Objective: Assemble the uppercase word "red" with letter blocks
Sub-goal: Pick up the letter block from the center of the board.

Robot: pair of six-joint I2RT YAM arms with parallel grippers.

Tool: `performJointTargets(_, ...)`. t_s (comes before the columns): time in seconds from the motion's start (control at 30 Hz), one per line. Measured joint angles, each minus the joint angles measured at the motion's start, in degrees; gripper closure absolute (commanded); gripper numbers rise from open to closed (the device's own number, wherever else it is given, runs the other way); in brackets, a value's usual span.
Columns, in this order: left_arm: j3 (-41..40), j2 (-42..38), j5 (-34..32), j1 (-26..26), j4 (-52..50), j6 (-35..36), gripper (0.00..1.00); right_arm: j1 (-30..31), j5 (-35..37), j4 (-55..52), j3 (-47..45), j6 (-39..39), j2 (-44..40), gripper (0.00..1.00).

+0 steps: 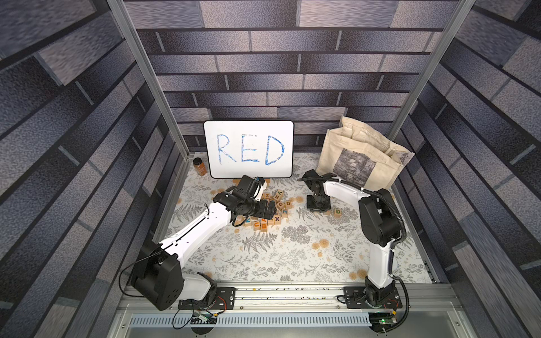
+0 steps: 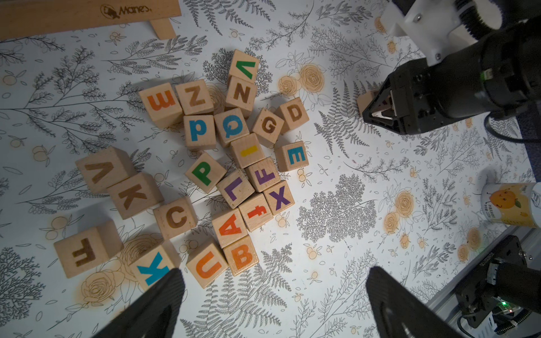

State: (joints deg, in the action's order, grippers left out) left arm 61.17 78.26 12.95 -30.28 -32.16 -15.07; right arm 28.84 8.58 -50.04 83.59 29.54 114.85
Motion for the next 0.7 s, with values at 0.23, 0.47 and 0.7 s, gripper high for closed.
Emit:
performJointTargets(0.23, -3.06, -2.36, 0.52, 0.0, 2.64, -1.09, 0.0, 0.13, -0.37, -0.96, -0.11, 1.25, -2.16, 0.83)
performJointTargets(0.47, -6.29, -5.97, 0.59, -0.02, 3.93, -2.58, 0.0, 2.1, -1.16, -1.18, -0.33, 3.67, -5.88, 0.84)
performJointTargets(0.7, -9.25, -10.32, 0.24, -1.49, 4.15, -3.91, 0.0, 5.53, -1.81, -1.2, -3.15, 6.71, -8.72, 0.84)
